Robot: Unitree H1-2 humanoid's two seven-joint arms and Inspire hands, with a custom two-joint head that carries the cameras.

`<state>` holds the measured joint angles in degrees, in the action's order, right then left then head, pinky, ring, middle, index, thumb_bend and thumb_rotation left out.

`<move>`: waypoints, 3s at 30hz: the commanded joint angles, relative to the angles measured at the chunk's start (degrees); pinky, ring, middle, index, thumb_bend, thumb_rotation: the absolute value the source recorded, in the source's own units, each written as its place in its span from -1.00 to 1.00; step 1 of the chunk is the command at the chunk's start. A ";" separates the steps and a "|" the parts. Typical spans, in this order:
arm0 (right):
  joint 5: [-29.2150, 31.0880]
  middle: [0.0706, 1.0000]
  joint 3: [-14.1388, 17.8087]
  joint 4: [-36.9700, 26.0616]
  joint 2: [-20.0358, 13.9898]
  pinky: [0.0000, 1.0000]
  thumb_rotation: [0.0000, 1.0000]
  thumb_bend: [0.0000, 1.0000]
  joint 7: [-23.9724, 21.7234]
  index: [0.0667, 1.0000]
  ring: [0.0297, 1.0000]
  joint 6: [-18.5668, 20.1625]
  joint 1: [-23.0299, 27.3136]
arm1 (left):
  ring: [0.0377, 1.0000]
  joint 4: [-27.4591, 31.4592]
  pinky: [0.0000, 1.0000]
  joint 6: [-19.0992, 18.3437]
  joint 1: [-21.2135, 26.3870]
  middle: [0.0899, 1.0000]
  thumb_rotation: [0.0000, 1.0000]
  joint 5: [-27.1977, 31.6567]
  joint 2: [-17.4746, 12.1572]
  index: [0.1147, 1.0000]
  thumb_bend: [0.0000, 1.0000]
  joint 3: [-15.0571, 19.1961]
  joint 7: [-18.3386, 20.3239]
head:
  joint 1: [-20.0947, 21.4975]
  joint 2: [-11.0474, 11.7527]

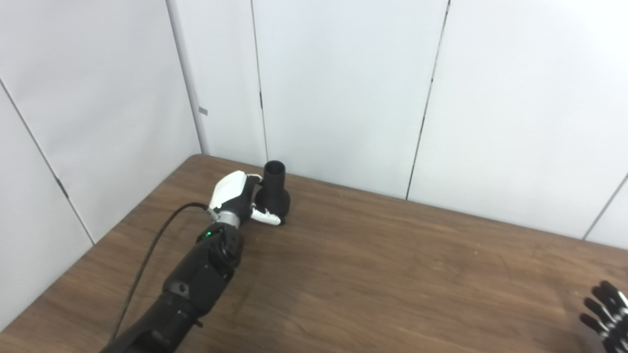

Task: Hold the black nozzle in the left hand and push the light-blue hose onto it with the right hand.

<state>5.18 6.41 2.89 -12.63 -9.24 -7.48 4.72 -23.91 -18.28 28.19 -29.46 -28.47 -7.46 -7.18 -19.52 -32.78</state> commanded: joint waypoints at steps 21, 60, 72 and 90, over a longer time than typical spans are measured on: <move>-4.78 0.86 -2.24 -5.34 2.95 0.75 1.00 0.25 3.64 0.86 0.85 4.74 -1.24 | 0.97 25.13 1.00 -6.61 -5.96 0.70 -0.90 9.54 4.35 -0.16 0.05 5.95 11.10 | 4.50 -1.79; -7.02 0.87 -3.97 -14.47 6.34 0.84 1.00 0.07 5.74 0.89 0.90 14.36 -0.88 | 0.96 34.45 1.00 -0.77 -13.26 0.67 -0.89 -7.30 14.51 -0.17 0.05 -13.63 18.29 | 11.85 -5.41; -7.37 0.87 -4.34 -16.05 6.84 0.86 1.00 0.10 6.08 0.89 0.90 15.62 -1.15 | 0.96 32.27 1.00 1.68 -15.49 0.67 -0.89 -6.35 15.80 -0.17 0.05 -14.68 18.68 | 12.91 -6.96; -7.37 0.87 -4.88 -18.80 7.57 0.89 1.00 0.11 6.38 0.88 0.90 16.89 -1.64 | 0.97 34.71 1.00 -3.33 -18.01 0.68 -0.90 -10.28 14.92 -0.17 0.05 -19.92 23.02 | 16.15 -8.65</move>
<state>-2.14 1.56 -13.57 -5.33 -3.40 10.55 1.95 11.02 -20.72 11.79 -38.50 -13.35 -24.33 10.98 -3.34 -41.40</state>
